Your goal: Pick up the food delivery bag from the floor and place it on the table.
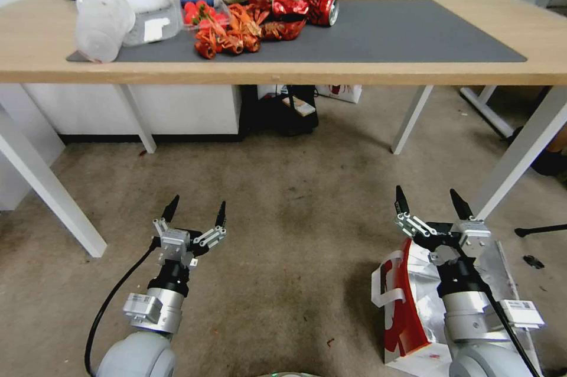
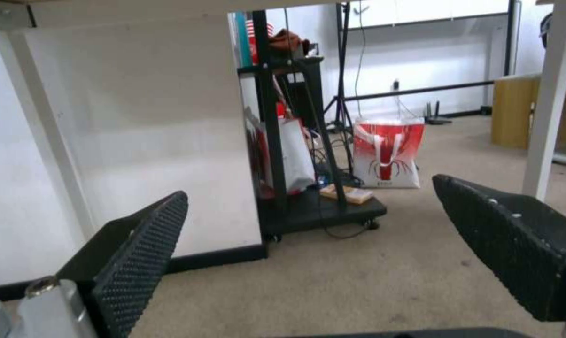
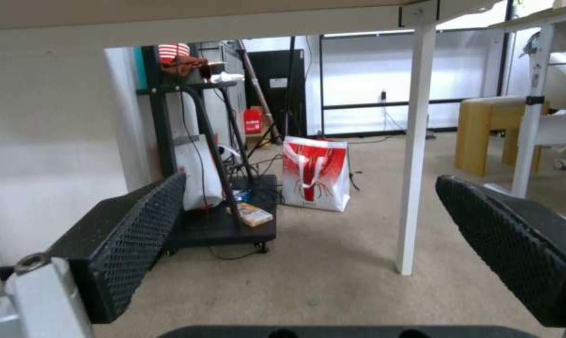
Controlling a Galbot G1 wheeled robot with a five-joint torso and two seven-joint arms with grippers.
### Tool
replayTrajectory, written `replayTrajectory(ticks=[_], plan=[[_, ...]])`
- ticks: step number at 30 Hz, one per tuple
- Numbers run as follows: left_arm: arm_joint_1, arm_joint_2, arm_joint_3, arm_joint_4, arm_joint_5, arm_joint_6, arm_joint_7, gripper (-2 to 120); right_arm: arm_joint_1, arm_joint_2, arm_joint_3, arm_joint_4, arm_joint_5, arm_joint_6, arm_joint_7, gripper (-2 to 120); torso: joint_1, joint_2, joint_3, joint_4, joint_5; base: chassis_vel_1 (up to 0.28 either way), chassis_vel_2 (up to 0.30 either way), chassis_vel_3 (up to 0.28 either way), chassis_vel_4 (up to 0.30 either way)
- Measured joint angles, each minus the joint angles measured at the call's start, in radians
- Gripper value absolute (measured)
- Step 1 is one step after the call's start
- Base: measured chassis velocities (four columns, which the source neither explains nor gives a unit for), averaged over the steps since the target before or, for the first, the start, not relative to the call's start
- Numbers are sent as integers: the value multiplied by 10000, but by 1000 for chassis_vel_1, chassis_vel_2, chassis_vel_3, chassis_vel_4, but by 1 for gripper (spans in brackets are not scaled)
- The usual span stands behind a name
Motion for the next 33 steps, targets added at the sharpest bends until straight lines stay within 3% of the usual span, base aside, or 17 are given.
replayTrajectory(ticks=[5, 11, 18, 25, 33], plan=[[-32, 7, 9, 26, -3, -5, -10, 98, 20, -5, 14, 2, 0, -2, 26, 100, -5, -4, 0, 0, 0, 0, 0, 0, 0], [-174, 64, -13, 259, -309, -832, 24, 100, 87, -70, 126, -118, 30, -30, 98, 100, -5, 23, -1, 0, 0, 0, 0, 0, 0], [-196, 136, -31, 279, -325, -916, -149, 100, 109, -336, 547, -110, 327, -193, 170, 100, 0, 48, -1, 1, 1, 0, 0, 0, 0], [-147, 235, -60, 186, -271, -350, -494, 100, 113, -779, 2059, -428, 705, -282, 64, 100, 5, 70, -1, 0, 2, 0, 0, 0, 0], [-196, 242, -96, 392, -277, -297, -593, 100, -35, -1560, 3631, -1352, 1419, -133, -136, 100, 8, 82, -1, -1, 0, 0, 0, 0, 0]])
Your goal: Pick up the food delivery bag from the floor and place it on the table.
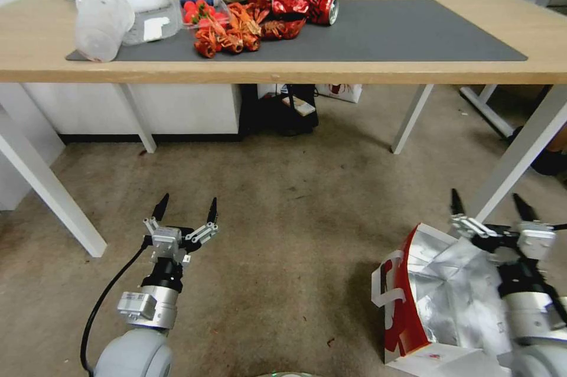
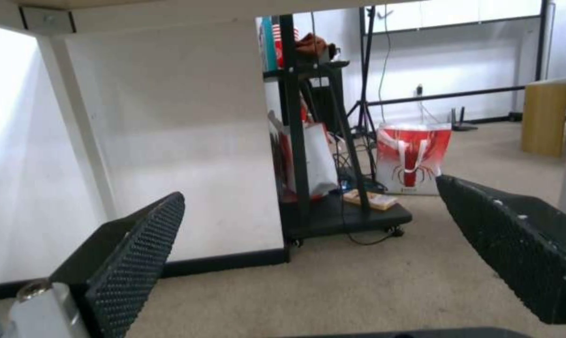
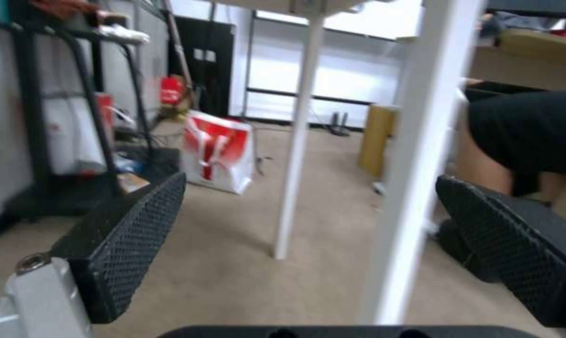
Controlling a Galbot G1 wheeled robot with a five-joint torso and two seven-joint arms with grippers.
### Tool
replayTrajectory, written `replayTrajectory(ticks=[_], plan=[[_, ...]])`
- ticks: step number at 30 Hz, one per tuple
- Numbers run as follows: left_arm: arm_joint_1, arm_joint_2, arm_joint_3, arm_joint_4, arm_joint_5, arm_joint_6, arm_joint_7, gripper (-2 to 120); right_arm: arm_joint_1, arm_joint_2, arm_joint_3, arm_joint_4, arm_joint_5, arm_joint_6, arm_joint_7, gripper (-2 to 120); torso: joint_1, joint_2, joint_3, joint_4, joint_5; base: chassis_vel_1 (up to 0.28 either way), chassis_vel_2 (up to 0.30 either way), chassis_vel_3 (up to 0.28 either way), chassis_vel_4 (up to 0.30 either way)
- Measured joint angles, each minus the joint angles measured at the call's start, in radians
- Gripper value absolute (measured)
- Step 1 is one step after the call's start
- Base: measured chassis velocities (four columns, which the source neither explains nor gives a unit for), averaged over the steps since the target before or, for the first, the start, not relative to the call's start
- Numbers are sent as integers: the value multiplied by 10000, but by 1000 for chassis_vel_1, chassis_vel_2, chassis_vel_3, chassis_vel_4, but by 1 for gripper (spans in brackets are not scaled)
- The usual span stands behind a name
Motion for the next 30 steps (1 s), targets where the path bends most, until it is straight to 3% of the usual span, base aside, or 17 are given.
replayTrajectory(ticks=[12, 30], plan=[[-160, -39, -11, 535, 0, -40, 5, 100, 160, -527, 1197, -1209, 590, 432, -701, 100, 3, 15, 0, 1, 1, 0, 0, 0, 0], [-260, -9, -196, 802, -168, -44, -120, 100, 797, -782, 1557, -2719, -94, 782, -1813, 100, 4, 24, 0, 1, 1, 0, 0, 0, 0]])
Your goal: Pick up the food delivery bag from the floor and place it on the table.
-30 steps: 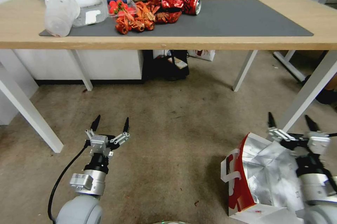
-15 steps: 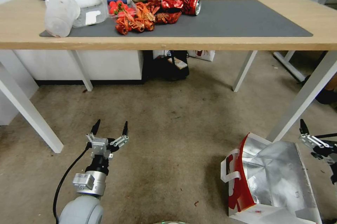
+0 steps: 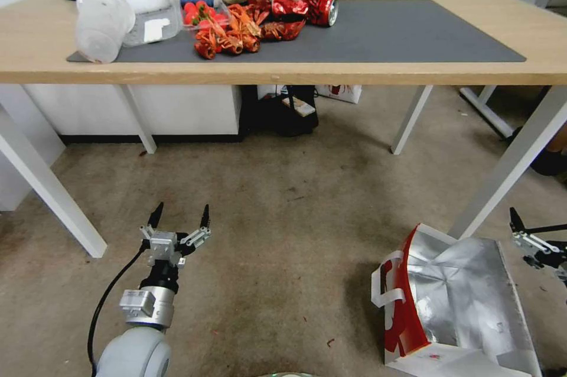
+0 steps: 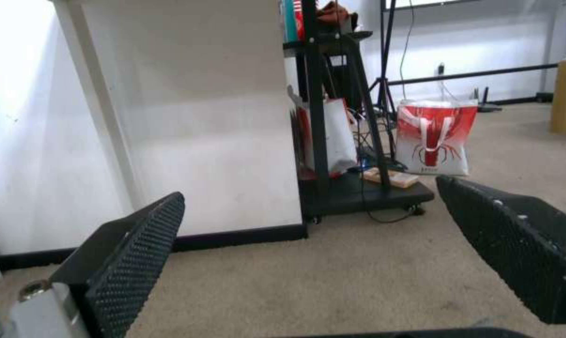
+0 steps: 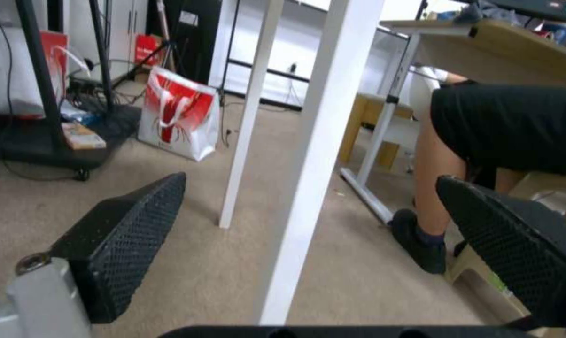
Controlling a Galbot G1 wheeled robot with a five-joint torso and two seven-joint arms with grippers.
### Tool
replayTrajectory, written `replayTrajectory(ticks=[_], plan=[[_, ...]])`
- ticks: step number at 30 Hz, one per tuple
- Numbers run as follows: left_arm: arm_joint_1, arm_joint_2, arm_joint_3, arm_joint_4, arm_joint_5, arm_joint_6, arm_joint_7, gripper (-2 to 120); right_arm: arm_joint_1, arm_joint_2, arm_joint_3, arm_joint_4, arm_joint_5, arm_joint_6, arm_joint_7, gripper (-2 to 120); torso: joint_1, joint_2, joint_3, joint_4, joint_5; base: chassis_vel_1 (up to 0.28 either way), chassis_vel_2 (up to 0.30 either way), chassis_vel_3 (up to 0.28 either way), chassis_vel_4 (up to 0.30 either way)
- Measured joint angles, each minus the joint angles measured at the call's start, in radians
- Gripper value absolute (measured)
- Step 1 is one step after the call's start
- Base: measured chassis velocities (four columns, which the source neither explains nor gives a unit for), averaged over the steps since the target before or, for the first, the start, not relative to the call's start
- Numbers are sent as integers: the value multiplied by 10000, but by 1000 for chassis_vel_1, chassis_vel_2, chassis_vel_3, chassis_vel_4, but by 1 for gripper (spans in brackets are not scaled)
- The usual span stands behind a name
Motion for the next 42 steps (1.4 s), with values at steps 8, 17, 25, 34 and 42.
replayTrajectory(ticks=[8, 17, 25, 34, 42], plan=[[73, -95, -1, -17, 37, -33, -180, 100, 336, -212, -42, -929, -215, 151, -247, 100, 0, 2, 0, -1, -1, 0, 0, 0, 0], [119, -134, 2, -97, 83, -43, -272, 100, 605, -225, -361, -1795, -383, 197, -410, 100, 0, 4, 0, 0, -1, 0, 0, 0, 0], [173, -224, 13, -175, 172, -43, -425, 100, 829, -268, -665, -2260, -447, 42, -388, 100, 0, 5, 0, -1, -2, 0, 0, 0, 0], [170, -200, 13, -211, 192, -41, -635, 100, 1048, -328, -1080, -2711, -446, -394, -104, 100, 1, 5, 5, -1, -2, 0, 0, 0, 0], [195, -232, 65, -211, 247, -41, -777, 100, 1205, -363, -1306, -2860, -619, -770, -96, 100, 1, 5, 12, -1, -3, 0, 0, 0, 0]])
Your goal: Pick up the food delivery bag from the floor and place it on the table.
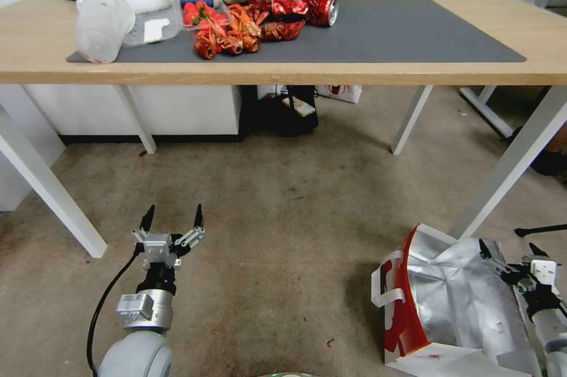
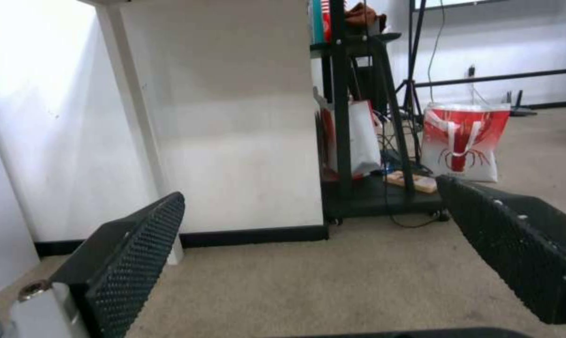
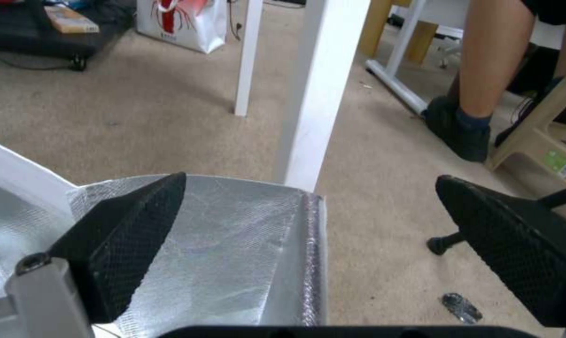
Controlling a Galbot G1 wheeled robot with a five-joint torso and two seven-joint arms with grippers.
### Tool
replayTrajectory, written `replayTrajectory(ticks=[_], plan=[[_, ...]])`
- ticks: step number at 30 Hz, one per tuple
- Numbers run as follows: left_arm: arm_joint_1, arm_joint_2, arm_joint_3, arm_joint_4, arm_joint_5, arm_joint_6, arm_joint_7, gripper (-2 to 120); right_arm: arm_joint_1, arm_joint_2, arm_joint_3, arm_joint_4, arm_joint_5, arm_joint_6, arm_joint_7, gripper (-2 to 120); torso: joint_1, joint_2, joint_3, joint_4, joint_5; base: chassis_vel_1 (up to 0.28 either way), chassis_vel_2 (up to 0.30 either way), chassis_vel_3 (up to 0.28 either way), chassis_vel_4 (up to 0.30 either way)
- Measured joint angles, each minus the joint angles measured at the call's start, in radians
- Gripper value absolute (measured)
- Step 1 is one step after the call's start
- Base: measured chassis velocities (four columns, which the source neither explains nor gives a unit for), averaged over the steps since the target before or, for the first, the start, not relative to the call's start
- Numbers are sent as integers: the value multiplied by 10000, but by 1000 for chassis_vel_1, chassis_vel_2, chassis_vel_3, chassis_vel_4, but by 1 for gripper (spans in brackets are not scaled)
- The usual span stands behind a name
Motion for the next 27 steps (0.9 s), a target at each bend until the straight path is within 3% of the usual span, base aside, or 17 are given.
replayTrajectory(ticks=[12, 27], plan=[[35, 6, 1, 1, 17, -4, -34, 100, 393, -180, -430, -378, -431, -712, 234, 93, 0, 1, 5, 1, 1, 0, 0, 0, 0], [-10, 47, -35, 64, 25, -11, -72, 100, 332, -84, -623, -449, -773, -851, 179, 37, 1, 1, 9, 0, 0, 0, 0, 0, 0]])
